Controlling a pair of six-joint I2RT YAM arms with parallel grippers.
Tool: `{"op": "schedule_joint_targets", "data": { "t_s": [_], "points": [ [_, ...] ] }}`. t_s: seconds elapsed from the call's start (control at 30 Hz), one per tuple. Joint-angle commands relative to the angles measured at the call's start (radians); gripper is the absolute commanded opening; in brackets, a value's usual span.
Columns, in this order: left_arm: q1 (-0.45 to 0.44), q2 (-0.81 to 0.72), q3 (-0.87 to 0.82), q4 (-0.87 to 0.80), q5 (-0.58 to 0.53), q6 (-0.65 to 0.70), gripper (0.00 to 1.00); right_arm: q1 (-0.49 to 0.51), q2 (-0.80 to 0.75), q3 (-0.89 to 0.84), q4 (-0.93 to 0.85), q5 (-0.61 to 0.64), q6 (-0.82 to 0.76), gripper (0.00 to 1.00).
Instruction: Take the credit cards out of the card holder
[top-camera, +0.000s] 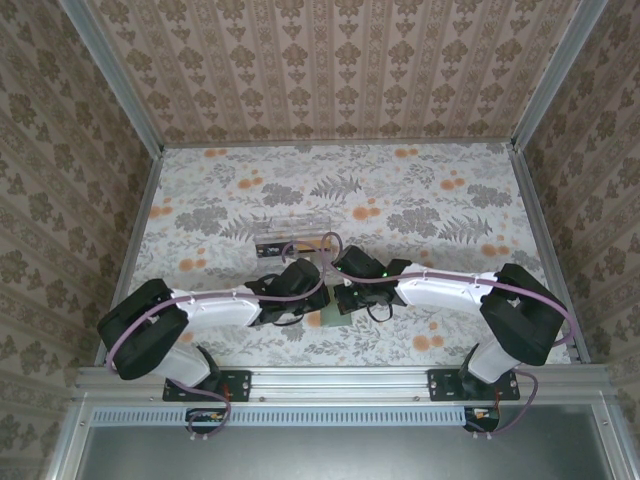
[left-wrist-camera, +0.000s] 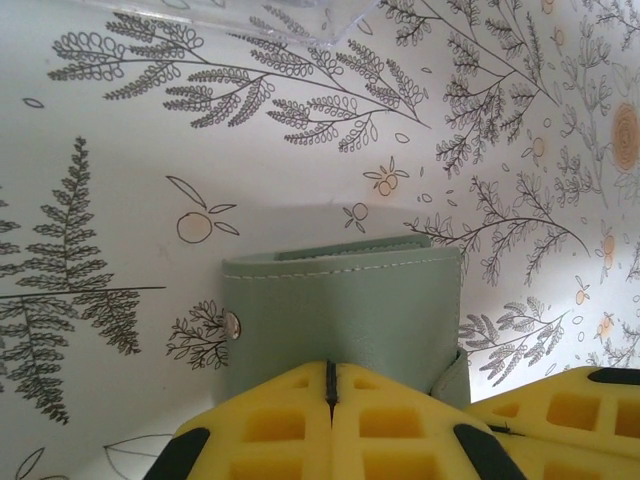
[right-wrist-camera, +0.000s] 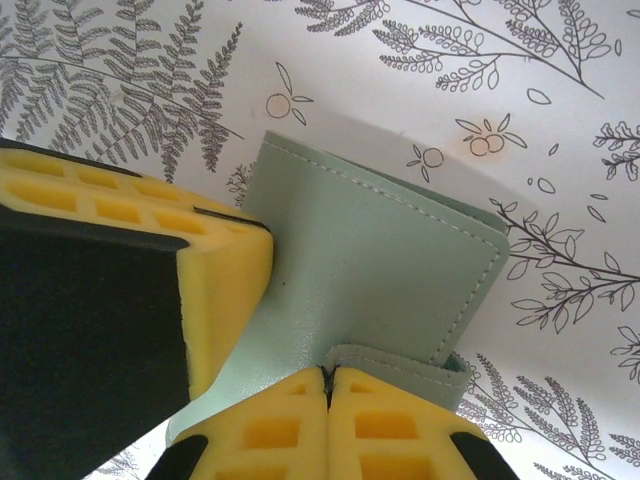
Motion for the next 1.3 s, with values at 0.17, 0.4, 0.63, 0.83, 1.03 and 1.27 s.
{"op": "schedule_joint_targets", "data": {
  "t_s": [0.17,0.4,0.63,0.83,1.03,1.27],
  "points": [
    [-0.012,0.094,0.042,-0.235,-0.027,-0.036,0.0,-0.055,-0.041,-0.06,0.086,-0.06,0.033,0.0],
    [-0.001,0.104,0.031,-0.309,-0.048,-0.052,0.0,-0.154,-0.119,-0.176,0.188,-0.157,0.082,0.0],
    [0.013,0.157,0.019,-0.289,-0.032,-0.045,0.0,-0.234,-0.256,-0.251,0.175,-0.178,0.083,0.0],
    [0.011,0.179,0.048,-0.28,-0.022,-0.011,0.0,-0.265,-0.333,-0.275,0.145,-0.18,0.064,0.0],
    [-0.007,0.148,0.08,-0.309,-0.049,0.01,0.0,-0.144,-0.311,-0.177,0.016,-0.023,-0.049,0.37],
    [0.004,0.027,-0.003,-0.153,-0.023,0.002,0.0,-0.043,-0.206,-0.11,0.009,0.092,-0.108,0.42]
  ]
}}
